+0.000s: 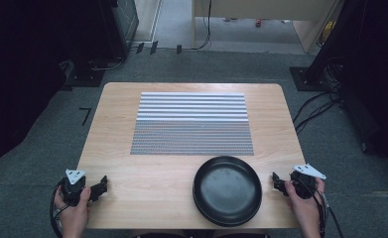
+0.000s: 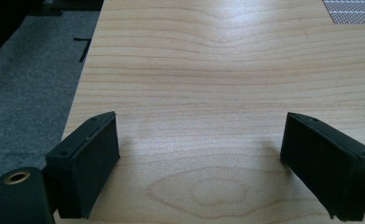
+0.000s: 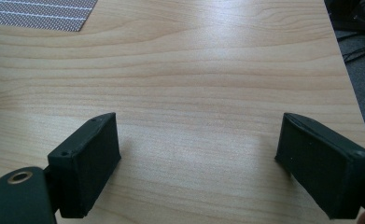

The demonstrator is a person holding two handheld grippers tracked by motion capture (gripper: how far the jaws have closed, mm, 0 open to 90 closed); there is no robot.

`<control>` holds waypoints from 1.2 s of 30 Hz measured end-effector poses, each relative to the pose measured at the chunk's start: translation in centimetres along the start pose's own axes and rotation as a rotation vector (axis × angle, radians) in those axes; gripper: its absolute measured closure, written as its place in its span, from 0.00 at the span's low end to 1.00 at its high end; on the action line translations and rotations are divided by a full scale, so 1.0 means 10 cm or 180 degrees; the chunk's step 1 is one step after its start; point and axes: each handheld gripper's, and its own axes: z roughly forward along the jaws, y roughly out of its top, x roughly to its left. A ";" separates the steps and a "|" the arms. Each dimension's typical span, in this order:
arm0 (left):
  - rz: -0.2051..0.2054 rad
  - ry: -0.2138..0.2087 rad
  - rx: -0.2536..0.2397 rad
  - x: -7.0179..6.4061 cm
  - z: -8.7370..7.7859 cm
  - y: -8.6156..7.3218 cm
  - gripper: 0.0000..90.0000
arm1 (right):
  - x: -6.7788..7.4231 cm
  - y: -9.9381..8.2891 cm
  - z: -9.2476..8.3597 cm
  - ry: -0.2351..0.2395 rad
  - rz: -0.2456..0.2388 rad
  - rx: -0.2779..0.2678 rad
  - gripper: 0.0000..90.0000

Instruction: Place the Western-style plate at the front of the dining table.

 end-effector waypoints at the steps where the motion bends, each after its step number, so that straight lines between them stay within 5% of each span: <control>1: 0.0000 0.0000 0.0001 0.00 0.00 0.00 0.12 | 0.00 0.00 0.00 0.0000 0.0000 0.0001 0.14; 36: -0.0014 -0.0014 -0.0033 -0.12 -0.06 0.06 0.13 | -0.01 0.01 0.00 -0.0011 0.0032 -0.0009 0.15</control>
